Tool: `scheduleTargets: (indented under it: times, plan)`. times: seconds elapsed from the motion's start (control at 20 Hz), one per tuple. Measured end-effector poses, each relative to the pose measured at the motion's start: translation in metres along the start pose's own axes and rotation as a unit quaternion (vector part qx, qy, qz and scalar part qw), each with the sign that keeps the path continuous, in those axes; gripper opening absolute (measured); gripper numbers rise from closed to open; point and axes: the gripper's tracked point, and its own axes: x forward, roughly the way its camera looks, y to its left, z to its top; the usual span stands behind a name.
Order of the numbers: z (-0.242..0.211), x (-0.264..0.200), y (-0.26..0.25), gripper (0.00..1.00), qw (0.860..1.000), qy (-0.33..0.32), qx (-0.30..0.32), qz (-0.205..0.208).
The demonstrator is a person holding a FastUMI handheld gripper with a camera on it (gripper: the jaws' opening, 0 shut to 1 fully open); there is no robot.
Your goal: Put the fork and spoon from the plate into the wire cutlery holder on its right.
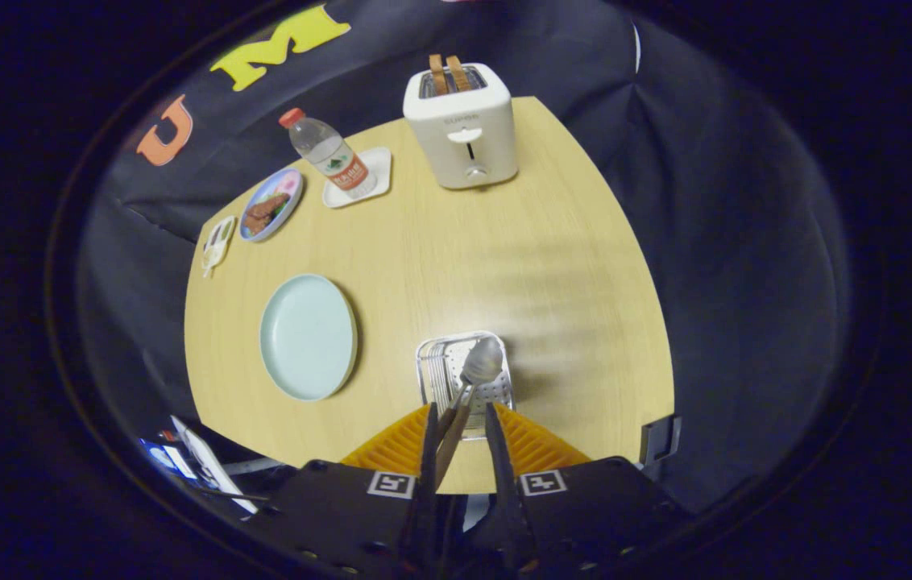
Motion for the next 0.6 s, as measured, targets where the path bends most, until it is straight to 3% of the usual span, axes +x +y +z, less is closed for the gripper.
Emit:
scheduleTargets:
  times: [0.15,0.2,0.25,0.45,0.5,0.6]
  plan:
    - [0.022,-0.011,0.016,0.54,0.997,-0.069,-0.030,0.002]
    - [0.032,-0.017,0.021,0.68,0.994,-0.101,-0.043,-0.002]
    - [0.044,-0.023,0.028,0.73,0.989,-0.137,-0.055,-0.006]
    - [0.073,-0.068,0.074,0.84,0.964,-0.246,-0.097,0.011]
    - [0.083,-0.081,0.087,0.89,0.956,-0.275,-0.104,0.015]
    - [0.098,-0.112,0.108,0.90,0.935,-0.337,-0.112,0.018]
